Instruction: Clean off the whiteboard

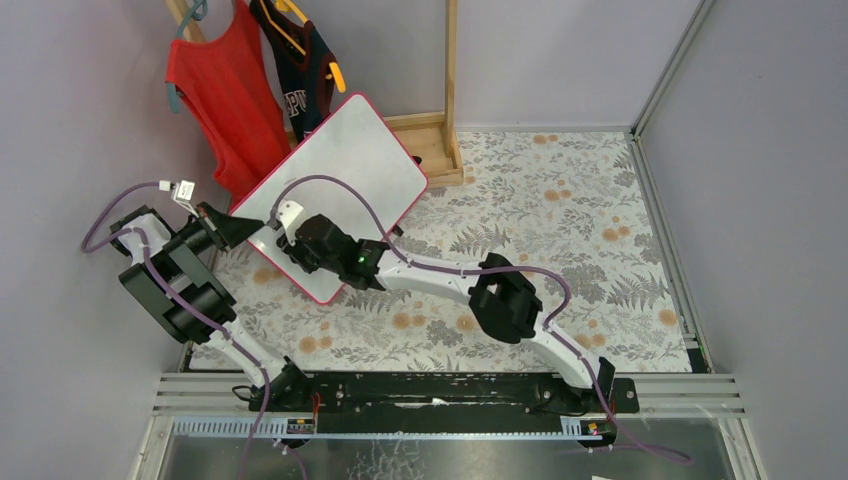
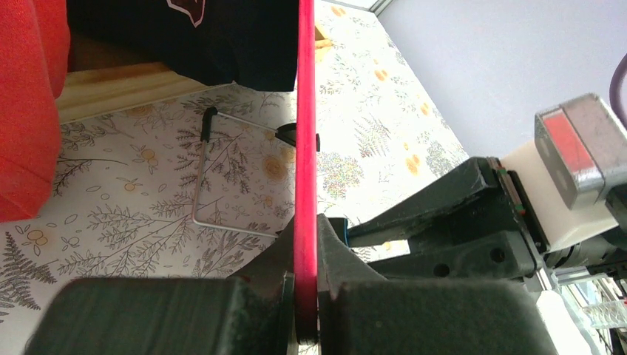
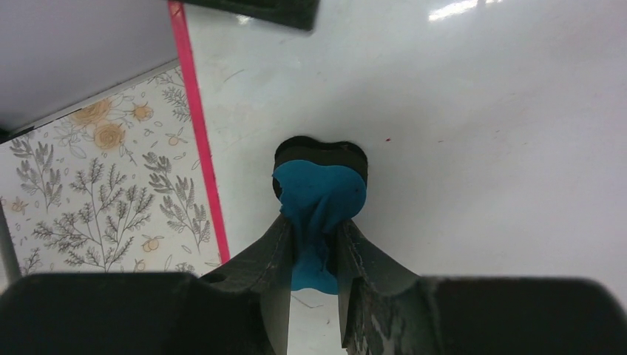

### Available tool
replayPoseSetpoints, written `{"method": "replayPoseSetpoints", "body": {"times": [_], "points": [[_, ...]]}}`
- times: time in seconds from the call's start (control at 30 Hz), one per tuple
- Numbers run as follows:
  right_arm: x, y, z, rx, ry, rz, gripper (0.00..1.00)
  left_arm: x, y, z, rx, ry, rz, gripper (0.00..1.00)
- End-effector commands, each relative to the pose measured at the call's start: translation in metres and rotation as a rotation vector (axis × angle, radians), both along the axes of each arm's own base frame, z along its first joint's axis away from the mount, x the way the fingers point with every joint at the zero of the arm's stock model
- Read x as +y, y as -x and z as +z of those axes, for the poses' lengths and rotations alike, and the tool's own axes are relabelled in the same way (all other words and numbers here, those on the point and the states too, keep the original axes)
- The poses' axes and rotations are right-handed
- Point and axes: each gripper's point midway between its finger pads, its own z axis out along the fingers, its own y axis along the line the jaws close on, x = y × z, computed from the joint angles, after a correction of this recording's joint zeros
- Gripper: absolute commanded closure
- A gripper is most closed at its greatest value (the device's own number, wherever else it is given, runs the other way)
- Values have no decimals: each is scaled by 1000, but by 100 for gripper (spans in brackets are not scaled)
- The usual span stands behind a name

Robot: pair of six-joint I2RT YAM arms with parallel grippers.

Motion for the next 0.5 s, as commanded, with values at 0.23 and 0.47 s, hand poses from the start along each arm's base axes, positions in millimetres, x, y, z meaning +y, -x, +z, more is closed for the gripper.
{"method": "replayPoseSetpoints", "body": {"times": [0.23,0.47], "points": [[-42,0,-54,77,93,-137,100,1,12,-30,80,-142,-68,100],[-88,-45,-61,106,104,-269,100,0,13,-33,85,-144,-71,100]]}}
